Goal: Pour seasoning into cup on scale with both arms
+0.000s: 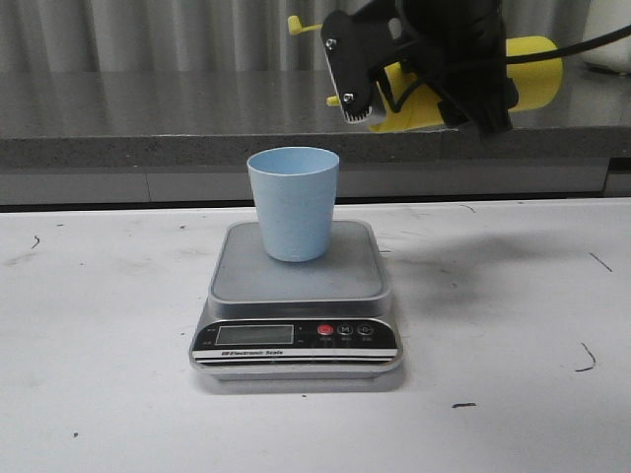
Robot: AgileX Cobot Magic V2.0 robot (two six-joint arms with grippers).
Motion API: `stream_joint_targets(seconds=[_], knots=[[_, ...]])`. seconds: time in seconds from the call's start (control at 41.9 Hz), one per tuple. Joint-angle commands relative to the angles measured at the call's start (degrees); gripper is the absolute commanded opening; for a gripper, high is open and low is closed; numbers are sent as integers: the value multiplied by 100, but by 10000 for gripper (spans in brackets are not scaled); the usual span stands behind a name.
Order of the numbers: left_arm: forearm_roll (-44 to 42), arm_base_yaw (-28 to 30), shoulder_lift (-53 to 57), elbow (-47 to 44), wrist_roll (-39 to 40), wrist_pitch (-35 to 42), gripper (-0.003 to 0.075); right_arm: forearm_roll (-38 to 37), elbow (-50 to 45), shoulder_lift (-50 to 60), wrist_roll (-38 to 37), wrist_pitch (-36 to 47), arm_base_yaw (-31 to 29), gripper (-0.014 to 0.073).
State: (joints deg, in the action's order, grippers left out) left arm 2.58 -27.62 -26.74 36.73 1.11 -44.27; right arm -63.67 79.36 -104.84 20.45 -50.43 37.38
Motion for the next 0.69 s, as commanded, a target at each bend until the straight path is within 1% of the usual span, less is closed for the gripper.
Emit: stream_joint_targets(seconds=[0.0, 0.287, 0.454, 0.549, 0.669], knots=[[30, -10, -19, 142, 27, 413, 112, -838, 239, 308, 24, -18, 27, 363], [30, -10, -19, 142, 27, 413, 112, -1755, 239, 308, 75, 265, 60, 363], [30, -10, -19, 142, 27, 413, 112, -1642, 239, 308, 12, 247, 60, 363], [30, -10, -19, 142, 27, 413, 112, -1327, 239, 308, -462, 247, 60, 363], [30, -10, -19, 142, 27, 413, 112, -680, 239, 331, -1524, 229, 60, 363]])
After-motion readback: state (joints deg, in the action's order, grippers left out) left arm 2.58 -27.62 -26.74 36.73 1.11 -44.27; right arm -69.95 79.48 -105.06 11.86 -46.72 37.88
